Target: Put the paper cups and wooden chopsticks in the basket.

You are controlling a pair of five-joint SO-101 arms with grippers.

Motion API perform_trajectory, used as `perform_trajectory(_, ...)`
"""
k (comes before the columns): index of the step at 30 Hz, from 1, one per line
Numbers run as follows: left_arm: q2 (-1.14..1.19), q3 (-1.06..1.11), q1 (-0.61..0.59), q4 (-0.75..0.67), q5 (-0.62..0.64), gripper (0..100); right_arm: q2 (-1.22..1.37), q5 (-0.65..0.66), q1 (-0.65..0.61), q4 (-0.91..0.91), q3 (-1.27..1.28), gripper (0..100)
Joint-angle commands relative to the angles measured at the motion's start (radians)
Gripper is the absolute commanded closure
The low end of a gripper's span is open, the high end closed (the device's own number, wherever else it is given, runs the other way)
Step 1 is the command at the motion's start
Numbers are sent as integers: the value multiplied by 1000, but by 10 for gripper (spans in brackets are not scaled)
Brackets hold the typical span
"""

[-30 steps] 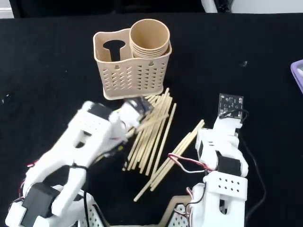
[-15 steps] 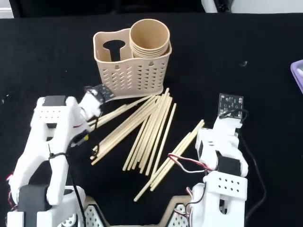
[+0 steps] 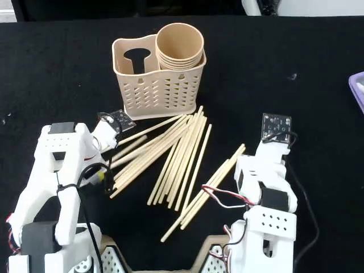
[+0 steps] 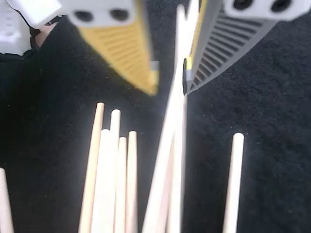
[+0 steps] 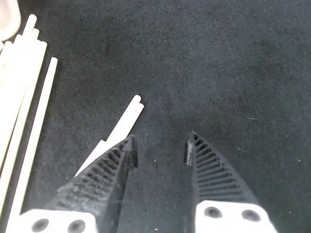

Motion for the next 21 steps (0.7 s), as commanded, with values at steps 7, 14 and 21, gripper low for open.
perform_trajectory(7,-6,27,-41,-143,-2,787,-19,-6,3,-25,-5,822)
perform_trajectory(14,-6,156,-35,-269,54,786,-19,-6,3,-25,-5,822)
perform_trajectory(21,-6,237,12,-273,3,787,-19,-6,3,-25,-5,822)
